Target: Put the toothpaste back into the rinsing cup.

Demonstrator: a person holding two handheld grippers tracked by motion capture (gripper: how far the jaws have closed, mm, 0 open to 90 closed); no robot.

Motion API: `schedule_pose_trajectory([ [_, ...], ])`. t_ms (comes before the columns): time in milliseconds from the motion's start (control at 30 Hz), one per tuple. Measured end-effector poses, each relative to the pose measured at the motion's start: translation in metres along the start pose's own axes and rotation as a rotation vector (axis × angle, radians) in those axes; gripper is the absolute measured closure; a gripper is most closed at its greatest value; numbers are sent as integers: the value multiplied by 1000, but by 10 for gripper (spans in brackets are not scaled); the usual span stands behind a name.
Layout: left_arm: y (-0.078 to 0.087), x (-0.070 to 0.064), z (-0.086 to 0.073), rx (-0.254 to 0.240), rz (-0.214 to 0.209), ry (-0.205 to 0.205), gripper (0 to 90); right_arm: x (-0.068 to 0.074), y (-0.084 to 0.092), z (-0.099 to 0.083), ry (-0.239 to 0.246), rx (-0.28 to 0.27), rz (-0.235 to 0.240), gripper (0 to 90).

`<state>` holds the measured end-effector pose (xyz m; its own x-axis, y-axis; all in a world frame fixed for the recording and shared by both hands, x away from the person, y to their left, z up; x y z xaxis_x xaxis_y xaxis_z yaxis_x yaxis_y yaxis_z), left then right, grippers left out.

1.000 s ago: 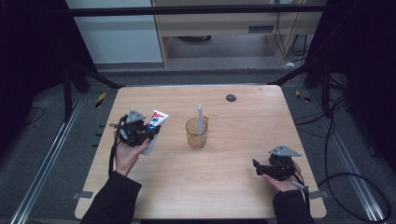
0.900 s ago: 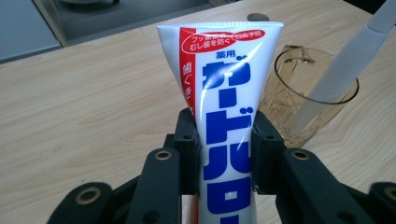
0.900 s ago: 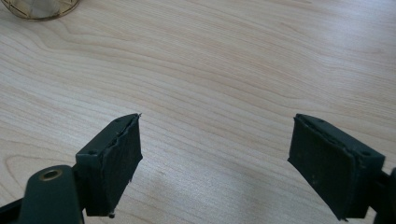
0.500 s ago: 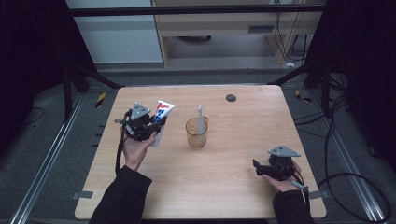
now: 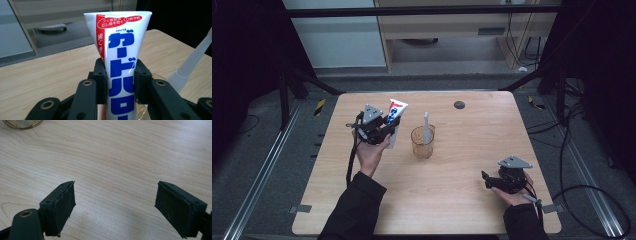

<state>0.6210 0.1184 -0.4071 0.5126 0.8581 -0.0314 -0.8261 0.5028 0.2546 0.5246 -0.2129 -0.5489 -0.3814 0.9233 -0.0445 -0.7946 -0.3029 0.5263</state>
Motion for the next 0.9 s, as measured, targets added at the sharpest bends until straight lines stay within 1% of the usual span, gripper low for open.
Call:
schedule_pose_trajectory([
  [100, -5, -3, 4, -19, 0, -4, 683, 0, 0, 0, -1, -1, 0, 163],
  [267, -14, -8, 11, -53, -9, 12, 683, 0, -1, 0, 5, -3, -2, 162],
  [433, -22, -13, 13, -68, -19, 17, 683, 0, -2, 0, 8, -5, -1, 161],
  [700, -33, -24, 21, -104, -40, 19, 682, 0, -2, 0, 4, -7, -1, 161],
  [800, -37, -26, 22, -112, -41, 18, 682, -1, -2, 0, 5, -8, 0, 161],
  [900, -41, -28, 22, -123, -49, 33, 683, -1, -2, 0, 9, -11, -1, 161],
])
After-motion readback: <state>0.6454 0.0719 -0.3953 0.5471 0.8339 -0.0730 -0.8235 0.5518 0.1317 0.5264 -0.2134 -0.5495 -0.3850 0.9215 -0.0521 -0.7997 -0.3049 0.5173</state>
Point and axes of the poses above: each handheld gripper's, and its own axes: y roughly backward along the jaws, z roughly out of its top, x roughly to its left, the point moved 10 cm from there along -y, roughly forward along the jaws, and after that the axes turned 6 degrees about -x, right-handed, at the moved point
